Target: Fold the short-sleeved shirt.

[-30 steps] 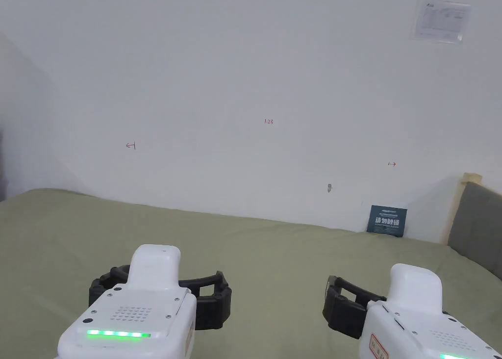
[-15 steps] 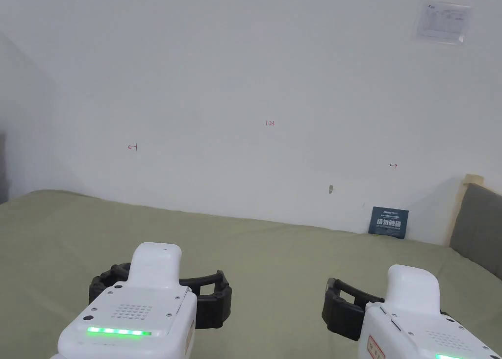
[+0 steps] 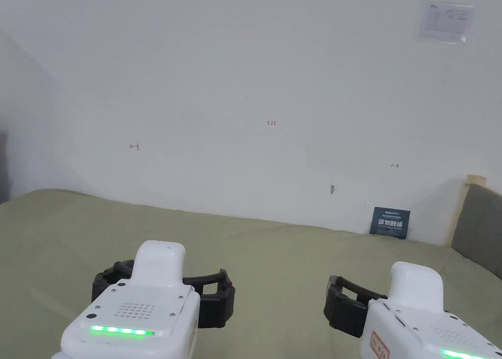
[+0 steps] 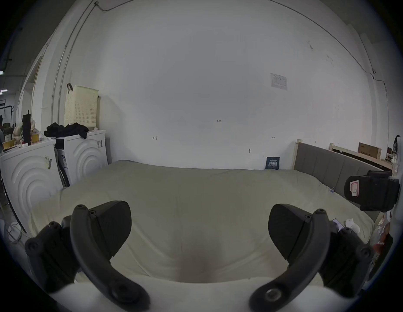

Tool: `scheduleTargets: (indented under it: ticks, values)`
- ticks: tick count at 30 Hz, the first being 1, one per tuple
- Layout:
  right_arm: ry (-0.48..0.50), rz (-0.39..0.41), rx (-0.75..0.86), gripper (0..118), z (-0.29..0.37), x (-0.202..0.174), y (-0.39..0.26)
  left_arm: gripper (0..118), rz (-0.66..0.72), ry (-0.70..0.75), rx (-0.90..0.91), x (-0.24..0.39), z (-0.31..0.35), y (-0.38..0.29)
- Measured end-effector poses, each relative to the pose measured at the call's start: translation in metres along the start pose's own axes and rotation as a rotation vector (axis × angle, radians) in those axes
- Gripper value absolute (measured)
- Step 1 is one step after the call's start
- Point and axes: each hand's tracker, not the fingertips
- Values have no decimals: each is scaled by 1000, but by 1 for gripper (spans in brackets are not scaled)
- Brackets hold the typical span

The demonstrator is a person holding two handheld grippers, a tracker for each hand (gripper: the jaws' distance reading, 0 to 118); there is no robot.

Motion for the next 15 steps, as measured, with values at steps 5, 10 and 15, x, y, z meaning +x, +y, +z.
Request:
scheduleTargets:
  ticks: [5,10,15]
  values:
    - [2,8,0,106,0,-3,1,118,2,-1,2,-1,1,1]
    - [7,8,-7,106,-1,-6,2,118,0,3,-2,-2,0,1]
    - [7,24,-9,106,-3,-9,0,118,3,6,-4,-3,-1,1]
